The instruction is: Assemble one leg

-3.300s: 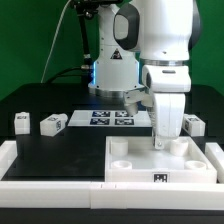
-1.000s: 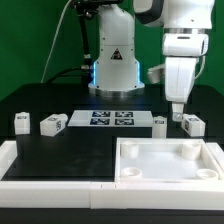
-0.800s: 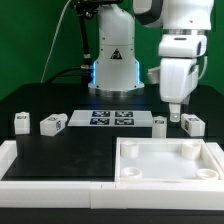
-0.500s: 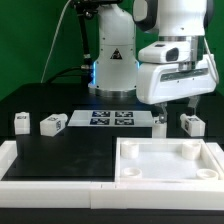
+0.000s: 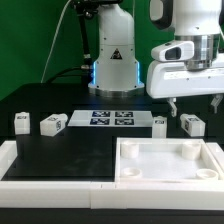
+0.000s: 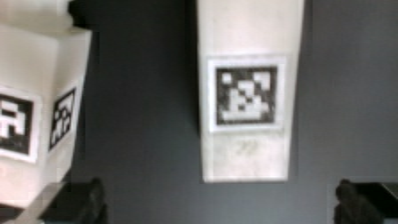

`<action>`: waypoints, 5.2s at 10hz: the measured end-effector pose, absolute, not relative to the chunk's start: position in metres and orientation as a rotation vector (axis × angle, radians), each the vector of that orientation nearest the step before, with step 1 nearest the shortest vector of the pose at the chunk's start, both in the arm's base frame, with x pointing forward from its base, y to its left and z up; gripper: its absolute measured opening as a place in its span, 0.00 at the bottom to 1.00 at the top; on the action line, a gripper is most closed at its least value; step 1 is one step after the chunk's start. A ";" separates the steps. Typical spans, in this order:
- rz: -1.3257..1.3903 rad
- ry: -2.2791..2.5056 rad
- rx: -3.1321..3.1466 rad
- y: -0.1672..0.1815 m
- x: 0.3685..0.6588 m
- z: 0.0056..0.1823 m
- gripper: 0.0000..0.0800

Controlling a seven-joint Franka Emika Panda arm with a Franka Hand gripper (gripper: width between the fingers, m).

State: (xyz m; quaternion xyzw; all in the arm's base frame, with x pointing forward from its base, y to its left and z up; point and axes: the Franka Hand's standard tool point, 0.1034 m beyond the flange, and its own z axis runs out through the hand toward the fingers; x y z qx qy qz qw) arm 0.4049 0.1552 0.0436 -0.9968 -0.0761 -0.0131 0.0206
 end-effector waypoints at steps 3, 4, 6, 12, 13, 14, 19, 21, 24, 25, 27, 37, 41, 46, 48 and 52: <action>0.198 -0.263 -3.117 0.153 0.397 0.041 0.81; 0.351 -0.279 -3.121 0.156 0.395 0.037 0.81; 0.634 -0.278 -3.110 0.158 0.393 0.033 0.81; 1.413 -0.240 -2.938 0.152 0.387 0.016 0.81; 1.375 -0.227 -2.955 0.153 0.390 0.011 0.81; 1.376 -0.195 -2.968 0.153 0.389 0.010 0.81; 1.381 -0.179 -2.972 0.153 0.386 0.006 0.65; 1.381 -0.179 -2.972 0.153 0.386 0.006 0.48; 1.381 -0.179 -2.972 0.153 0.387 0.006 0.36; 1.381 -0.179 -2.972 0.153 0.387 0.006 0.36; 1.380 -0.184 -2.969 0.152 0.388 0.009 0.36; 0.729 -0.216 -3.105 0.151 0.419 0.069 0.37; 0.215 -0.231 -3.129 0.143 0.447 0.089 0.37; -0.504 -0.257 -2.994 0.155 0.455 0.091 0.37; -0.535 -0.463 -3.015 0.128 0.500 0.106 0.37; -0.618 -0.574 -3.002 0.121 0.551 0.114 0.37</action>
Offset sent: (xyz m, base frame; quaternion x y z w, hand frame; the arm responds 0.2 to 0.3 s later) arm -0.0077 0.0124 -0.0161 -0.0238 -0.2505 -0.0595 0.9660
